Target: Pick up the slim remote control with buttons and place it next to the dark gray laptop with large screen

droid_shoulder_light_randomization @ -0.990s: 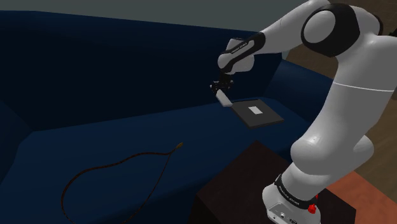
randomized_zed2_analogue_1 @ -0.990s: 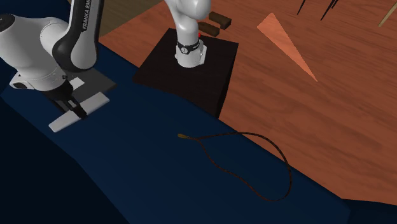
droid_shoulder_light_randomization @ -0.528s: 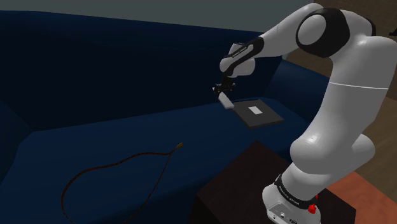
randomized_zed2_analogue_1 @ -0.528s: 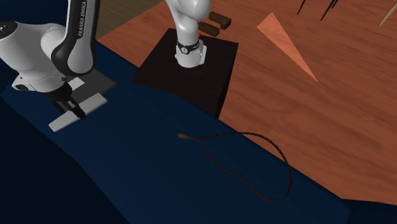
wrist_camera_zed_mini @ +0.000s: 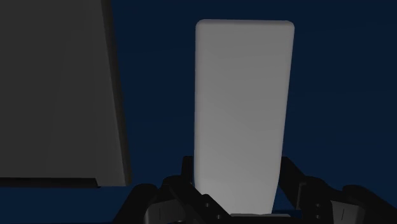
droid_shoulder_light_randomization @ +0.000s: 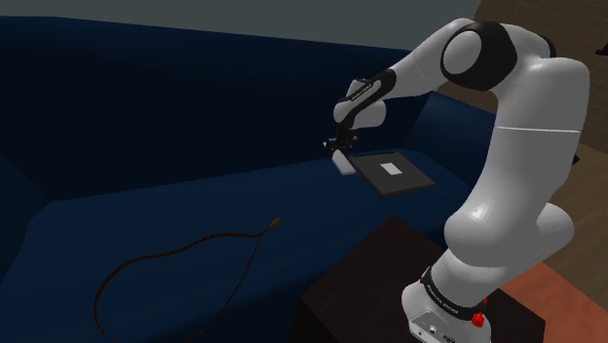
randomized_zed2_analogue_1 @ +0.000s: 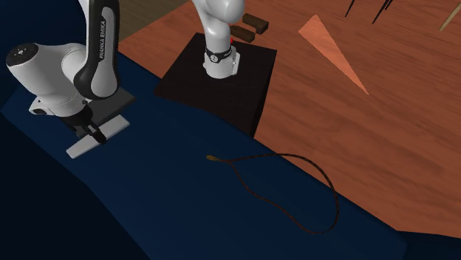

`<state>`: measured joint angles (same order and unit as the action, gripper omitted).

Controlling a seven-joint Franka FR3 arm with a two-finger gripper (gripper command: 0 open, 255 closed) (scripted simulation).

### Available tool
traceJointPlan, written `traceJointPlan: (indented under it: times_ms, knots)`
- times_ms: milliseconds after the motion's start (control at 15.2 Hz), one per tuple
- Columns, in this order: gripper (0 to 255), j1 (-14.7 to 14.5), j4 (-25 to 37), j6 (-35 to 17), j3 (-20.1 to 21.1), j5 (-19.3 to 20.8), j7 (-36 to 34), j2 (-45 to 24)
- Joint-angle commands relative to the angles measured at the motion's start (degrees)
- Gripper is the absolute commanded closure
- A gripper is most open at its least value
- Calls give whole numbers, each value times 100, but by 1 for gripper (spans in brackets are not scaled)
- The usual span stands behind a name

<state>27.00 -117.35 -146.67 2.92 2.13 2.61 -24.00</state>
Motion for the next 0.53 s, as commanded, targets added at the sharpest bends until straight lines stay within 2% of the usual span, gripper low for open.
traceJointPlan:
  times_ms: [0, 462]
  knots:
    - [255, -1, 3, -113, -8, 10, -3, -111]
    - [255, -9, 11, -268, -18, 24, -13, -275]
